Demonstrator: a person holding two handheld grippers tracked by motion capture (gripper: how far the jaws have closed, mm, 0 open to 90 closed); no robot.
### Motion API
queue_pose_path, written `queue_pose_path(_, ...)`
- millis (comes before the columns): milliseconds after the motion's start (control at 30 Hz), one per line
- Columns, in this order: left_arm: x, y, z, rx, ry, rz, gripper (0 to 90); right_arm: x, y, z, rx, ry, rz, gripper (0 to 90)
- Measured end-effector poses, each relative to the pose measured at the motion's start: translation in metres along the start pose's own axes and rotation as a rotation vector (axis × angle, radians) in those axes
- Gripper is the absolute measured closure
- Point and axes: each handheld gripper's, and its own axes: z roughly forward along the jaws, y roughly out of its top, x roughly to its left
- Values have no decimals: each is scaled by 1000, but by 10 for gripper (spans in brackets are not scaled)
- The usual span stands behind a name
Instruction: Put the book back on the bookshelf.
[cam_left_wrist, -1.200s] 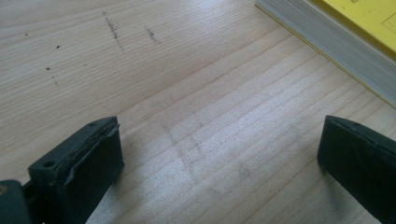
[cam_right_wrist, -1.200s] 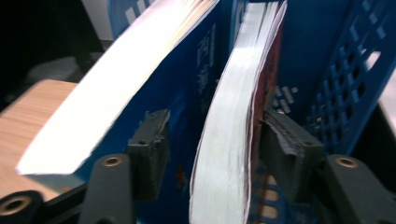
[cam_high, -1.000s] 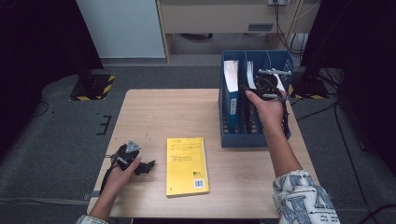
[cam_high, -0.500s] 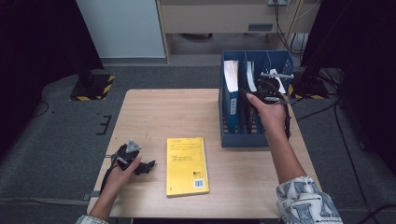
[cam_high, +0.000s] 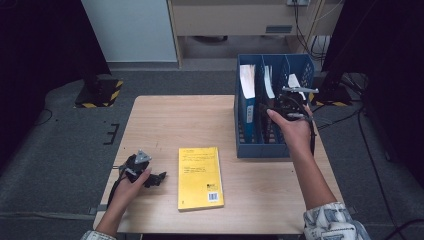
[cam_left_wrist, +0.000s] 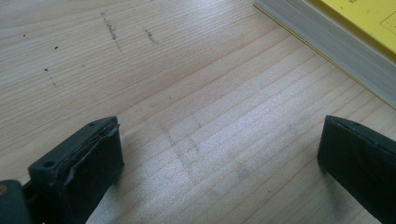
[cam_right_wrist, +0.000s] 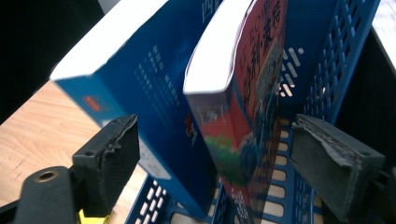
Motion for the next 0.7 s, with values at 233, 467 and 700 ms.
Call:
queue_pose_path(233, 0, 0, 0, 3, -1, 4, 0, 8, -15, -7, -18, 27, -18, 123)
queue_pose_path(467, 0, 0, 0, 3, -1, 5, 0, 12, -25, -8, -7, 48, -36, 120)
queue_pose_path(700, 0, 0, 0, 4, -2, 5, 0, 11, -33, -17, -23, 60, -52, 116)
